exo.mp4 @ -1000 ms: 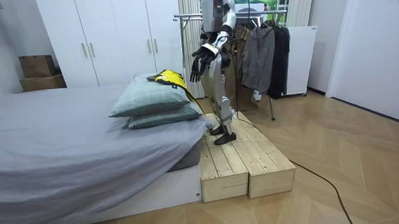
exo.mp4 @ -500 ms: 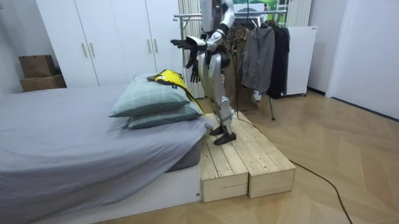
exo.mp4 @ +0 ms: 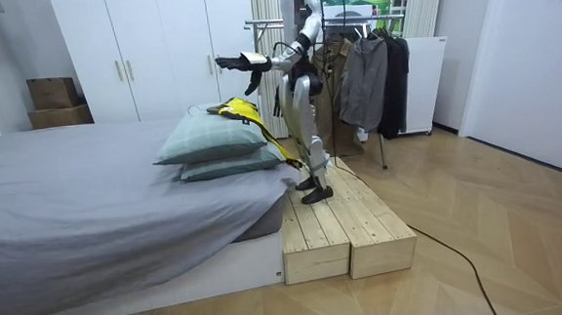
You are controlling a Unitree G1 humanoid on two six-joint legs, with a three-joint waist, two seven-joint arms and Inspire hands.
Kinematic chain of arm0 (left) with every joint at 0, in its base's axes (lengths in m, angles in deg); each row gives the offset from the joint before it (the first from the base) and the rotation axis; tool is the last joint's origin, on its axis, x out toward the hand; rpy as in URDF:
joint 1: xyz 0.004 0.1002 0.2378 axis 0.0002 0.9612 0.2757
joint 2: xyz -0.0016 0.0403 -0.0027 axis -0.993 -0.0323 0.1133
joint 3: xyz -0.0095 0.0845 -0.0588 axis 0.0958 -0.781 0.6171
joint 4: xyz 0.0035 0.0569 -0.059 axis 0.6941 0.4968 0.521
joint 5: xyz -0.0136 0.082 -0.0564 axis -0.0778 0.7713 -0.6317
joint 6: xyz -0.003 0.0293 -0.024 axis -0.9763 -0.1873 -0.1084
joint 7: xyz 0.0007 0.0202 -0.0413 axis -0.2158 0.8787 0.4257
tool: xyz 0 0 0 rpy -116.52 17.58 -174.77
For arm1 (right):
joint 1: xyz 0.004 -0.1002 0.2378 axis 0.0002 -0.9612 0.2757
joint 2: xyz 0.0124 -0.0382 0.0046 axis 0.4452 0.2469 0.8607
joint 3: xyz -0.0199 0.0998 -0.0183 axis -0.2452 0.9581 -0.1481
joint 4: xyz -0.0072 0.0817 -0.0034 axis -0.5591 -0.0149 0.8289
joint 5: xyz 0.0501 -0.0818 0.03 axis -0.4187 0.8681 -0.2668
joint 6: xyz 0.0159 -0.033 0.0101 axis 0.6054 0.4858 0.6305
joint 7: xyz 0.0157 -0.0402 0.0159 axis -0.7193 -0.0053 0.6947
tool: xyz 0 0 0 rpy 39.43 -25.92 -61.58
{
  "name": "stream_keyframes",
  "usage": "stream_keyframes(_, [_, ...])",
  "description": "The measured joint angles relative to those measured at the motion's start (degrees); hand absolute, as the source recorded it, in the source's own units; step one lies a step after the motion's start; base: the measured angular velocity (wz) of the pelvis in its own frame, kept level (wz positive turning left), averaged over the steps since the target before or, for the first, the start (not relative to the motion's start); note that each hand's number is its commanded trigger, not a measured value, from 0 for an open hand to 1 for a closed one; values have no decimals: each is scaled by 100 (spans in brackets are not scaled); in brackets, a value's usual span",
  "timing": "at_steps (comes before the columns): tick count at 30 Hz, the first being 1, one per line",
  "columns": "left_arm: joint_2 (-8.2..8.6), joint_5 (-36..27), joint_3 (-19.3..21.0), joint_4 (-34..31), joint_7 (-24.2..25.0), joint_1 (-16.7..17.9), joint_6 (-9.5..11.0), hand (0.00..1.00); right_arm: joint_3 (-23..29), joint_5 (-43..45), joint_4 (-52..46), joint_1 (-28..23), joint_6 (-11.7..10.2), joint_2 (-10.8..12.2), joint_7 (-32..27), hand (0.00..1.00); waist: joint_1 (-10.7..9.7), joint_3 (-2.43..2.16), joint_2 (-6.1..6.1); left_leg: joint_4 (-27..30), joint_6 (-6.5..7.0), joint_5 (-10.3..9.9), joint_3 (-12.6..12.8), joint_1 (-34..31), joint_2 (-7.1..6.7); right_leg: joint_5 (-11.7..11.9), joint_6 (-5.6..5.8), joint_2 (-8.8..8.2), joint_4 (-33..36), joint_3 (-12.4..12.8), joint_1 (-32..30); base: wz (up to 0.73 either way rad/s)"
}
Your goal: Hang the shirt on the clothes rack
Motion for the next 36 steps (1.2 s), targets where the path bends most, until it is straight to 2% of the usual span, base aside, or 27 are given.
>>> stream_keyframes(4, [5,103,-201,0,234,-10,-71,0,-39,2,4,1,44,-31,1,0,-27,17,45,4,0,0,10,83,23,1,-1,10,70,2,24,0])
stream_keyframes(10, [4,162,-215,-2,353,-26,-118,0,-41,23,60,15,60,-53,11,0,-135,19,88,-22,-3,1,15,140,36,1,-3,20,79,2,59,0])
stream_keyframes(14, [4,165,-215,-5,470,-84,-146,0,-29,32,120,10,173,-52,18,0,-157,33,67,-43,-3,1,41,132,47,2,-4,26,82,4,38,0])
stream_keyframes(18, [4,167,-208,-5,564,-164,-156,0,40,145,132,-62,181,-53,41,0,-187,44,48,-38,-3,1,87,123,50,2,-4,24,83,25,24,-3])
stream_keyframes(21, [-5,170,-202,-5,620,-170,-155,0,157,257,131,-103,209,-55,80,0,-287,41,52,-48,-3,0,124,124,49,2,-3,21,84,69,9,-8])
stream_keyframes(23, [-10,170,-201,-6,714,-184,-153,0,242,260,132,-107,244,-55,130,0,-286,36,59,-58,-3,0,166,110,51,2,-3,27,80,158,-33,-19])
stream_keyframes(28, [-13,296,-209,-3,840,-214,-159,0,240,279,144,-174,296,-59,173,0,-393,26,74,-81,-3,0,181,81,50,0,-2,27,68,165,-78,-1])
stream_keyframes(36, [-28,290,-319,162,1236,-231,-298,0,243,444,178,-224,323,-58,167,0,-517,5,110,-81,-2,1,204,95,58,0,-2,32,70,180,-75,0])
